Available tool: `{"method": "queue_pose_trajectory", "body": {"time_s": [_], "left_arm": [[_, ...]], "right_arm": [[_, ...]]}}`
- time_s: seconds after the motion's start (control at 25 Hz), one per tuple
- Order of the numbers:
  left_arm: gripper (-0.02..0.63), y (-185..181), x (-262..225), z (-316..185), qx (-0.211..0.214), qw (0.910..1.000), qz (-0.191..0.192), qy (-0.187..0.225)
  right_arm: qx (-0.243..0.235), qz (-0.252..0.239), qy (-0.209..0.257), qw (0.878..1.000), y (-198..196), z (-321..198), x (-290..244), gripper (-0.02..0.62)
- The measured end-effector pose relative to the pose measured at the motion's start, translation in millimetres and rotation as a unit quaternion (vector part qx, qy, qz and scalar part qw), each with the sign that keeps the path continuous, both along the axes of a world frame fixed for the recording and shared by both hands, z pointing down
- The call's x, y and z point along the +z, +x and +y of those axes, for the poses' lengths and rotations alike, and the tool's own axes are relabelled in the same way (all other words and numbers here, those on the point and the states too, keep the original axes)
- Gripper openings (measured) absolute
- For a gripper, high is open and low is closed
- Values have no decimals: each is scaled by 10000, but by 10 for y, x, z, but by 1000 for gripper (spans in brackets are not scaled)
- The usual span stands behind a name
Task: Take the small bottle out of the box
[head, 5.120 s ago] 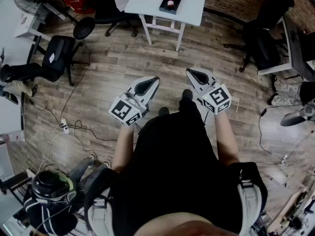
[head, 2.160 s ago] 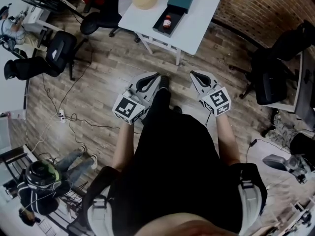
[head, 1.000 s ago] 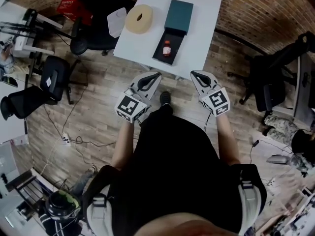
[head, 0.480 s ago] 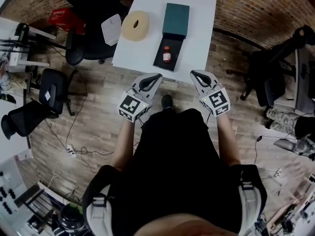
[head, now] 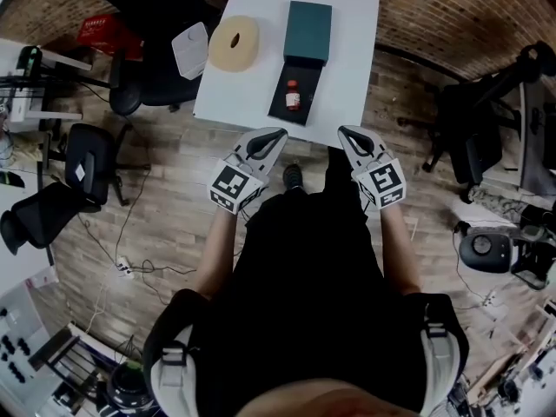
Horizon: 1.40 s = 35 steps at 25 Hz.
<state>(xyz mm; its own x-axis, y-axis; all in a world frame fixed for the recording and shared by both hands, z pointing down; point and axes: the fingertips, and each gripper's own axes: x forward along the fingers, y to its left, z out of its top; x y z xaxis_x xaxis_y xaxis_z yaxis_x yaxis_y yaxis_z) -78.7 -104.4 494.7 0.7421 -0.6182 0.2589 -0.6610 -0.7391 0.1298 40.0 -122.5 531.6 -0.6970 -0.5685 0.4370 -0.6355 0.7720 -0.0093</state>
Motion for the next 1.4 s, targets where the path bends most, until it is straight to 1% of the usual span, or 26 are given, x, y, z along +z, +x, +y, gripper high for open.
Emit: {"method": "queue_pose_trajectory", "body": {"time_s": [0.16, 0.28, 0.48, 0.64, 0.8, 0.88, 1.0, 1.12, 1.24, 1.32, 1.4], "left_arm": [[20, -68, 26, -158, -270, 9996, 28, -3], [20, -54, 34, -253, -436, 9990, 32, -30], [20, -14, 132, -371, -614, 9979, -53, -215], [20, 11, 371, -546, -748, 9962, -180, -413], [20, 50, 613, -632, -832, 9941, -389, -578], [20, 83, 716, -668, -867, 9932, -423, -654], [25, 85, 861, -731, -965, 9913, -478, -756], [44, 53, 1064, -779, -1114, 9880, -473, -957], [88, 6, 1311, -865, -1451, 9816, -414, -1170], [100, -14, 1419, -912, -1612, 9780, -542, -1208], [106, -26, 1503, -935, -1680, 9755, -667, -1251]], "right_arm": [[-204, 30, 44, 9998, -38, -171, -9, -3], [-320, 33, 10, 9995, -18, -318, -15, -3], [-520, 52, -44, 9986, -34, -507, -86, -3], [-640, 102, -57, 9979, -4, -652, -72, -3], [-709, 170, -171, 9972, 38, -679, 8, -2], [-706, 177, -248, 9970, 89, -693, 56, -3], [-696, 229, -247, 9970, 164, -738, 100, -2], [-665, 201, -258, 9973, 214, -744, 97, -3], [-617, 192, -288, 9975, 267, -761, 93, -3], [-606, 235, -297, 9974, 302, -767, 89, -3], [-581, 247, -303, 9975, 329, -771, 82, -2]]}}
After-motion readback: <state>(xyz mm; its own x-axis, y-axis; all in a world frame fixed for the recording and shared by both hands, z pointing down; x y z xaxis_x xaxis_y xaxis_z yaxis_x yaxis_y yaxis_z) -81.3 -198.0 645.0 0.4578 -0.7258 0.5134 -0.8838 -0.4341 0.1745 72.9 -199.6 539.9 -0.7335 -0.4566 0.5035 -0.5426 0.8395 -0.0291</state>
